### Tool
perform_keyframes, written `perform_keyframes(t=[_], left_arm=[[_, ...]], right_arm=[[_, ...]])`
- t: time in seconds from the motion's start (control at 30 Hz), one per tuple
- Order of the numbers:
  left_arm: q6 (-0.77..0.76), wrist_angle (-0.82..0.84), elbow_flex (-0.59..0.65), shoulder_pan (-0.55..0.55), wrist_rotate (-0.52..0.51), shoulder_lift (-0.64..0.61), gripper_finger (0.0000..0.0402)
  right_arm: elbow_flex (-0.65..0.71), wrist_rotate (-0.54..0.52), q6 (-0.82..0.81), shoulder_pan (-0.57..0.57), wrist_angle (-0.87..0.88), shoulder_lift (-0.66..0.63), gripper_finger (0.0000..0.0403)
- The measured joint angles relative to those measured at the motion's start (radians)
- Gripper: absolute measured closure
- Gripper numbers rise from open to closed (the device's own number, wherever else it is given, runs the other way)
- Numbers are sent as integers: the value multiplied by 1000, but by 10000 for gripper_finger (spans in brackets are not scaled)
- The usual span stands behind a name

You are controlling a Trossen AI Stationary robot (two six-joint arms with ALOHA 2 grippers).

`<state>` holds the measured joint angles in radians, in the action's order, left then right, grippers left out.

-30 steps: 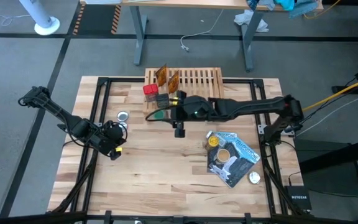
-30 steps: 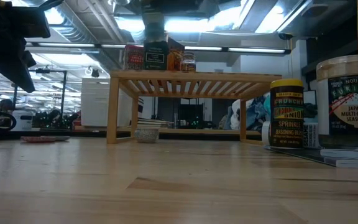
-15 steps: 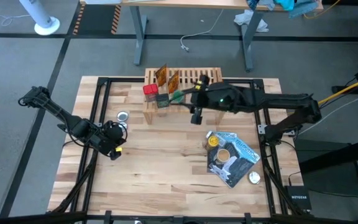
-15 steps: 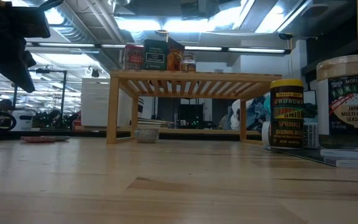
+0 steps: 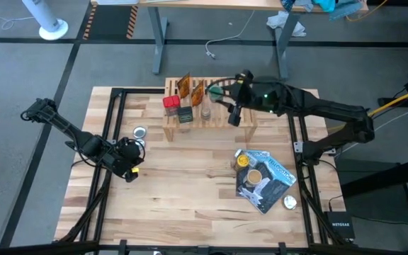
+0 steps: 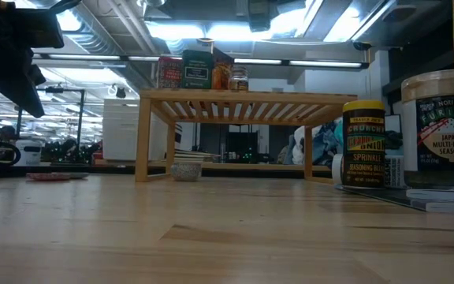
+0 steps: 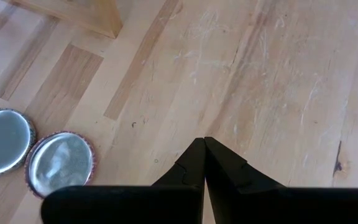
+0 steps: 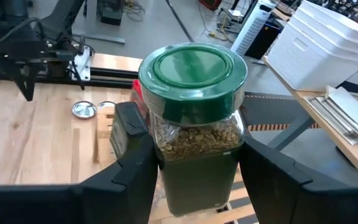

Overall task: Shelf spices
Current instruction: Put the green seasoning bottle on the shelf

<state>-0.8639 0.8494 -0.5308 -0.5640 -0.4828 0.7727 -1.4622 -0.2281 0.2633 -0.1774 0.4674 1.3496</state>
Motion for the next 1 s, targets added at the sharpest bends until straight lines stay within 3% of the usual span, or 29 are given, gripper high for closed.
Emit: perform_keyframes(t=[0.23,0.53,1.0], left_arm=[[0,0,0,0,0,0,400],[0,0,0,0,0,0,400],[0,0,0,0,0,0,400]], right_arm=[[219,44,-5,-76,-171,-105,194],[513,237,-74,-223,-550,-143,194],[574,390,-103,-338,-731,-16,194]])
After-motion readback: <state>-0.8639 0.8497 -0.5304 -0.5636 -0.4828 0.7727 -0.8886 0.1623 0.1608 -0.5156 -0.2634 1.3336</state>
